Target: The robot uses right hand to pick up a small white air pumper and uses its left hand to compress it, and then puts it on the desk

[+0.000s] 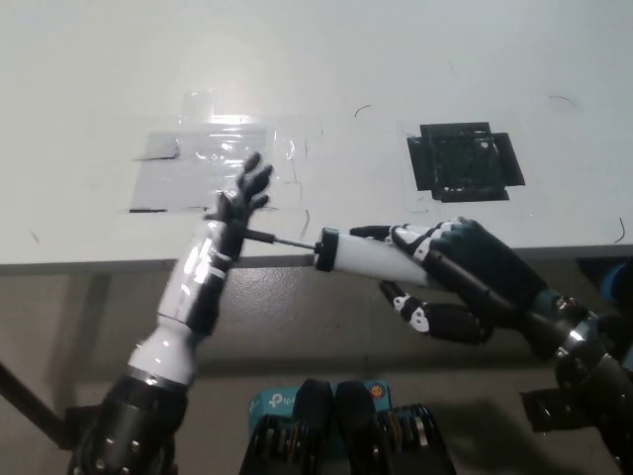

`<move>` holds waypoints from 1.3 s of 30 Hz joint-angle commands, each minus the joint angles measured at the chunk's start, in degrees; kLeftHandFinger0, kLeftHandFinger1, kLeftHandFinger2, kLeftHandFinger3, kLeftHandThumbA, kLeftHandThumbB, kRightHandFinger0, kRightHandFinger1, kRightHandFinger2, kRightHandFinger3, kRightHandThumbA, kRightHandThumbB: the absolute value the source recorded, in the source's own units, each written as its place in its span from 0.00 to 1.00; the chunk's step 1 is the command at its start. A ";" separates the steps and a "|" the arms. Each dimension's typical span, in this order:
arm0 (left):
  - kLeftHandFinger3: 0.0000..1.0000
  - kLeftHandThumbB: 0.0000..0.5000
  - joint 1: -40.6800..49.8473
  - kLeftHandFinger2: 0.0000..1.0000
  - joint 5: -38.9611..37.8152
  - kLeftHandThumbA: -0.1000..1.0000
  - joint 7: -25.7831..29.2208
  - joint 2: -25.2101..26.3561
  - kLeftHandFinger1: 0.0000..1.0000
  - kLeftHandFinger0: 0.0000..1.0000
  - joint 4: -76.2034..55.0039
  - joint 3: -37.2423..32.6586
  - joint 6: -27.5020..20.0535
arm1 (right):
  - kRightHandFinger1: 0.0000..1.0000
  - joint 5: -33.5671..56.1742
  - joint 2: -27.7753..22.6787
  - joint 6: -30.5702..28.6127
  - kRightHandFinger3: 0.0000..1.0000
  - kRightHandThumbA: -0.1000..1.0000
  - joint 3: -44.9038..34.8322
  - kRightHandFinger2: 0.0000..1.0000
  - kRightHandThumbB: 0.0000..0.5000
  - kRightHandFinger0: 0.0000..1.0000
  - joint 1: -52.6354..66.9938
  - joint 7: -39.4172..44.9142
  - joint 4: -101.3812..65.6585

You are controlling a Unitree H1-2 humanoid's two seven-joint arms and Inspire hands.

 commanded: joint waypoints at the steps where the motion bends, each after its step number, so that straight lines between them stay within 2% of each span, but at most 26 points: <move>1: 1.00 0.46 0.42 1.00 4.93 1.00 -0.76 -1.91 1.00 1.00 -0.75 -3.88 -2.35 | 0.46 -0.53 1.52 -2.77 0.85 0.00 0.97 0.80 0.32 0.04 -4.11 0.34 -1.03; 3: 1.00 0.47 0.84 1.00 6.24 1.00 -0.71 -2.62 1.00 1.00 -0.81 -5.15 -1.95 | 0.45 -0.69 1.81 -2.66 0.78 0.00 1.21 0.78 0.32 0.03 -4.45 0.57 -0.85; 4: 1.00 0.47 0.96 1.00 6.74 1.00 -0.66 -2.81 1.00 1.00 -0.85 -5.62 -1.85 | 0.45 -0.81 1.85 -2.75 0.77 0.00 1.31 0.77 0.32 0.03 -4.56 0.59 -0.79; 6: 1.00 0.54 1.65 1.00 7.70 1.00 -0.61 -3.65 1.00 1.00 -0.89 -6.94 -0.78 | 0.44 -0.72 2.28 -3.09 0.74 0.00 1.40 0.76 0.31 0.02 -4.33 0.27 -0.20; 8: 1.00 0.55 2.72 1.00 8.84 1.00 -0.41 -4.22 1.00 1.00 -1.10 -8.13 -0.61 | 0.38 -1.14 2.61 -2.29 0.62 0.00 1.85 0.69 0.32 0.00 -3.97 1.05 -0.38; 9: 1.00 0.55 2.64 1.00 9.06 1.00 -0.34 -4.40 1.00 1.00 -0.96 -8.25 -0.52 | 0.34 -1.14 2.57 -2.25 0.60 0.00 1.87 0.63 0.34 0.00 -4.29 1.35 -0.21; 10: 1.00 0.56 3.03 1.00 9.11 1.00 -0.29 -4.48 1.00 1.00 -1.13 -8.39 -0.51 | 0.30 -1.30 2.63 -2.30 0.40 0.00 1.95 0.57 0.36 0.00 -4.14 1.43 -0.28; 11: 1.00 0.56 3.59 1.00 9.11 1.00 -0.21 -4.56 1.00 1.00 -1.39 -8.59 -0.53 | 0.27 -1.51 2.72 -2.38 0.33 0.00 2.07 0.54 0.36 0.00 -3.90 1.49 -0.38; 12: 1.00 0.58 4.07 1.00 9.24 1.00 -0.10 -4.51 1.00 1.00 -1.48 -8.73 -0.70 | 0.22 -1.11 2.90 -2.43 0.13 0.00 1.99 0.51 0.36 0.00 -3.66 1.41 -0.19; 13: 1.00 0.58 4.69 1.00 9.38 1.00 -0.05 -4.30 1.00 1.00 -1.76 -8.82 -0.77 | 0.22 -1.00 3.07 -2.53 0.11 0.00 2.11 0.50 0.36 0.00 -3.31 1.37 -0.14; 14: 1.00 0.57 4.78 1.00 9.38 1.00 -0.20 -3.78 1.00 1.00 -2.01 -8.68 -0.76 | 0.23 -1.02 2.70 -3.54 0.08 0.00 2.01 0.58 0.32 0.00 -3.34 0.98 0.13; 16: 1.00 0.58 5.53 1.00 8.96 1.00 -0.28 -3.01 1.00 1.00 -2.48 -8.05 -0.71 | 0.29 -1.11 2.68 -3.89 0.17 0.00 2.06 0.66 0.31 0.00 -2.96 0.86 0.40; 18: 1.00 0.55 5.95 1.00 7.52 1.00 -0.44 -1.82 1.00 1.00 -2.05 -6.79 -2.05 | 0.35 -0.79 2.70 -4.37 0.43 0.00 1.87 0.72 0.31 0.00 -2.75 0.45 1.17; 20: 1.00 0.53 6.43 1.00 6.18 1.00 -0.51 -0.59 1.00 1.00 -2.03 -5.59 -2.90 | 0.37 -1.04 2.45 -4.47 0.60 0.00 1.82 0.73 0.30 0.00 -3.08 0.64 1.67; 21: 1.00 0.53 7.07 1.00 5.23 1.00 -0.66 0.93 1.00 1.00 -2.80 -4.28 -2.81 | 0.38 -0.92 1.88 -4.70 0.66 0.00 1.33 0.74 0.28 0.00 -3.37 0.47 2.52; 24: 1.00 0.54 8.61 1.00 3.04 1.00 -0.60 2.87 1.00 1.00 -4.13 -1.69 -2.51 | 0.38 -1.21 1.73 -5.53 0.74 0.00 0.36 0.75 0.29 0.00 -3.96 -0.72 4.79; 26: 1.00 0.49 9.28 1.00 1.60 1.00 -0.67 4.95 1.00 1.00 -5.03 0.90 -3.35 | 0.44 -1.95 1.03 -5.66 0.89 0.00 -1.22 0.79 0.30 0.01 -5.45 -1.92 7.21; 29: 1.00 0.46 12.08 1.00 -0.23 1.00 -0.81 7.20 1.00 1.00 -5.94 4.24 -4.90 | 0.45 -2.18 0.05 -5.77 0.93 0.00 -2.87 0.80 0.27 0.02 -7.22 -2.51 10.65; 32: 1.00 0.44 13.47 1.00 -3.21 1.00 -1.04 8.22 1.00 1.00 -5.58 6.96 -6.51 | 0.48 -2.24 -0.73 -5.80 1.00 0.00 -4.18 0.83 0.30 0.05 -9.37 -3.02 13.74; 35: 1.00 0.47 15.90 1.00 -4.57 1.00 -0.70 8.73 1.00 1.00 -5.62 9.37 -7.88 | 0.49 -2.92 -0.54 -4.08 1.00 0.00 -4.60 0.82 0.27 0.05 -10.64 -2.72 15.91; 36: 1.00 0.48 16.56 1.00 -5.38 1.00 -0.74 8.91 1.00 1.00 -5.70 10.37 -7.80 | 0.49 -2.71 -0.47 -4.14 1.00 0.00 -4.86 0.84 0.22 0.06 -10.96 -3.03 16.70; 37: 1.00 0.49 18.23 1.00 -5.55 1.00 -0.85 8.90 1.00 1.00 -6.41 10.70 -7.83 | 0.47 -3.12 -0.26 -4.48 0.99 0.00 -4.87 0.80 0.27 0.05 -10.66 -3.93 17.86; 39: 1.00 0.50 19.00 1.00 -5.93 1.00 -0.99 9.00 1.00 1.00 -6.36 11.66 -7.72 | 0.45 -3.56 -0.51 -4.90 0.99 0.00 -4.91 0.79 0.25 0.03 -11.76 -4.56 20.07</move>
